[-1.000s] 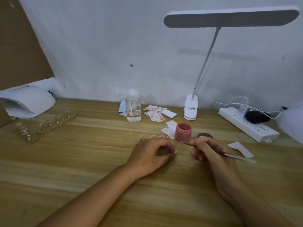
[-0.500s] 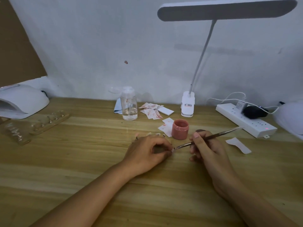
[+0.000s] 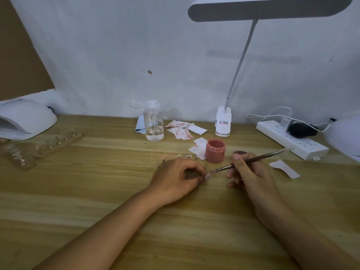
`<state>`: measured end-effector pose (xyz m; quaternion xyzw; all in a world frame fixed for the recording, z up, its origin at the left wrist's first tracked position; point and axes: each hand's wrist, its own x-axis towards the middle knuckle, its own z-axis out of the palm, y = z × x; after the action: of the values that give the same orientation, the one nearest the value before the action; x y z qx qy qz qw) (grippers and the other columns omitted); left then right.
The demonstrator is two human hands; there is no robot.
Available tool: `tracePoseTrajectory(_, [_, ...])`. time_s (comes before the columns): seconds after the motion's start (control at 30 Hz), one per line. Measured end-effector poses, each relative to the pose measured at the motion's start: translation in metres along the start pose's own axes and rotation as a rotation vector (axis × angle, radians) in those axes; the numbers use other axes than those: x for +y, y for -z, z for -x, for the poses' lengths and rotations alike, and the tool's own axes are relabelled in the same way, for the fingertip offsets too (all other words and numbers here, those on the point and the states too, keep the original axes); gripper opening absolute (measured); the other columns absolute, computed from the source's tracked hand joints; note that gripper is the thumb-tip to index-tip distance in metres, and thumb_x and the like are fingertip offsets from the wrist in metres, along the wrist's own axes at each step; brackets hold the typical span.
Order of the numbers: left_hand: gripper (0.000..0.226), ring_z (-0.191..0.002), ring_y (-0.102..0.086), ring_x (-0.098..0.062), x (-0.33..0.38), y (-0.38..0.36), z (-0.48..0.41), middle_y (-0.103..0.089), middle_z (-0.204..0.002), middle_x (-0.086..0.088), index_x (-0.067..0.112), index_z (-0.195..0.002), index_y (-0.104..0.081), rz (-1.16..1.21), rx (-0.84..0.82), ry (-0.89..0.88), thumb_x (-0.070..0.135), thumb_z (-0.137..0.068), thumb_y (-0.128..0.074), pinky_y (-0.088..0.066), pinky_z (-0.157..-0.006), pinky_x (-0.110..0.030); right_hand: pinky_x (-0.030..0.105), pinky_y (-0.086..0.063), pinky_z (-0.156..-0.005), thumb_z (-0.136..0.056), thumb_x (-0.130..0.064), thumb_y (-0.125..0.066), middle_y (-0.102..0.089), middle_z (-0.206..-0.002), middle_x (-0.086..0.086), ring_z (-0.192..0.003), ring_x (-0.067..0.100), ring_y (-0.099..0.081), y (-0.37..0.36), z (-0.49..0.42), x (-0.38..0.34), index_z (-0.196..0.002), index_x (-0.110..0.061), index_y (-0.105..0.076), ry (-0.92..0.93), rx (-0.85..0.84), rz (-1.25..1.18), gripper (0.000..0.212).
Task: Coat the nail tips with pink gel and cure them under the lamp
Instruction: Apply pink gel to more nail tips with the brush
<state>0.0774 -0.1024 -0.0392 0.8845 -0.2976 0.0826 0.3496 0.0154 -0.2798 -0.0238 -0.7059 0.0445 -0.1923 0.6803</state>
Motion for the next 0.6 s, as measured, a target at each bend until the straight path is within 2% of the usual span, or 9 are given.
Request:
tracePoseTrajectory(0.07, [0.026,-0.073,-0.05,0.02,0.0001,0.0007,0.0004,-0.053,-0.074,0.046,0.054,-0.071,-0.061,-0.008,0.0,0.001,0.036,-0.081,-0.075,-0.008,-0.072,0.012,0.019,-0.049,-0.05,-0.097,-0.019,-0.051,-0.063,-0.06,0.004,-0.049,0.005,-0.051,0.0003,0.0017,-0.0011,-0.096,0.0,-0.058,0.009,-0.046,-0.001,0.02])
tracePoseTrajectory(0.17, [0.028,-0.075,-0.051,0.016,-0.0003,0.0008,-0.0001,-0.054,-0.081,0.045,0.055,-0.071,-0.061,0.004,-0.008,0.003,0.034,-0.081,-0.076,-0.02,-0.075,0.003,0.015,-0.047,-0.052,-0.098,-0.02,-0.051,-0.067,-0.063,0.004,-0.051,0.006,-0.052,-0.0022,0.0046,-0.0019,-0.089,-0.008,-0.06,0.032,-0.119,0.08,0.017])
tracePoseTrajectory(0.23, [0.027,-0.072,-0.051,0.016,0.0011,0.0012,0.0001,-0.055,-0.081,0.044,0.056,-0.071,-0.062,0.028,-0.021,0.011,0.035,-0.08,-0.076,-0.029,-0.075,-0.008,0.015,-0.048,-0.052,-0.098,-0.019,-0.051,-0.066,-0.064,0.007,-0.051,0.007,-0.053,-0.0023,0.0042,-0.0018,-0.09,-0.007,-0.06,0.034,-0.084,0.079,0.017])
tracePoseTrajectory(0.3, [0.024,-0.069,-0.05,0.016,0.0022,0.0012,0.0005,-0.055,-0.08,0.043,0.055,-0.071,-0.062,0.047,-0.027,0.02,0.038,-0.08,-0.076,-0.032,-0.072,-0.016,0.016,-0.048,-0.049,-0.098,-0.017,-0.051,-0.064,-0.065,0.01,-0.05,0.006,-0.053,-0.0003,0.0032,-0.0016,-0.096,-0.002,-0.059,0.024,-0.018,0.033,0.017])
tracePoseTrajectory(0.43, [0.026,-0.07,-0.05,0.018,0.0017,0.0006,0.0007,-0.055,-0.084,0.043,0.057,-0.069,-0.061,0.024,-0.011,0.016,0.039,-0.079,-0.077,-0.021,-0.075,0.001,0.016,-0.048,-0.049,-0.097,-0.019,-0.052,-0.065,-0.061,0.006,-0.049,0.004,-0.052,0.0018,0.003,-0.001,-0.095,-0.002,-0.061,0.018,-0.027,0.006,0.019])
tracePoseTrajectory(0.53, [0.03,-0.074,-0.05,0.019,0.0004,0.0002,-0.0003,-0.055,-0.086,0.045,0.059,-0.067,-0.059,-0.012,0.003,0.019,0.037,-0.079,-0.077,-0.01,-0.075,0.008,0.014,-0.047,-0.051,-0.097,-0.02,-0.052,-0.067,-0.061,0.004,-0.051,0.004,-0.053,-0.001,0.005,-0.0004,-0.088,-0.01,-0.061,0.034,-0.087,0.053,0.016])
tracePoseTrajectory(0.6, [0.029,-0.074,-0.051,0.018,0.0012,0.0,-0.0004,-0.054,-0.085,0.045,0.059,-0.067,-0.06,-0.022,0.008,0.024,0.038,-0.079,-0.077,-0.005,-0.072,0.012,0.013,-0.047,-0.051,-0.098,-0.02,-0.052,-0.067,-0.061,0.004,-0.051,0.004,-0.054,-0.0008,0.0046,0.0006,-0.088,-0.012,-0.061,0.042,-0.061,0.066,0.015])
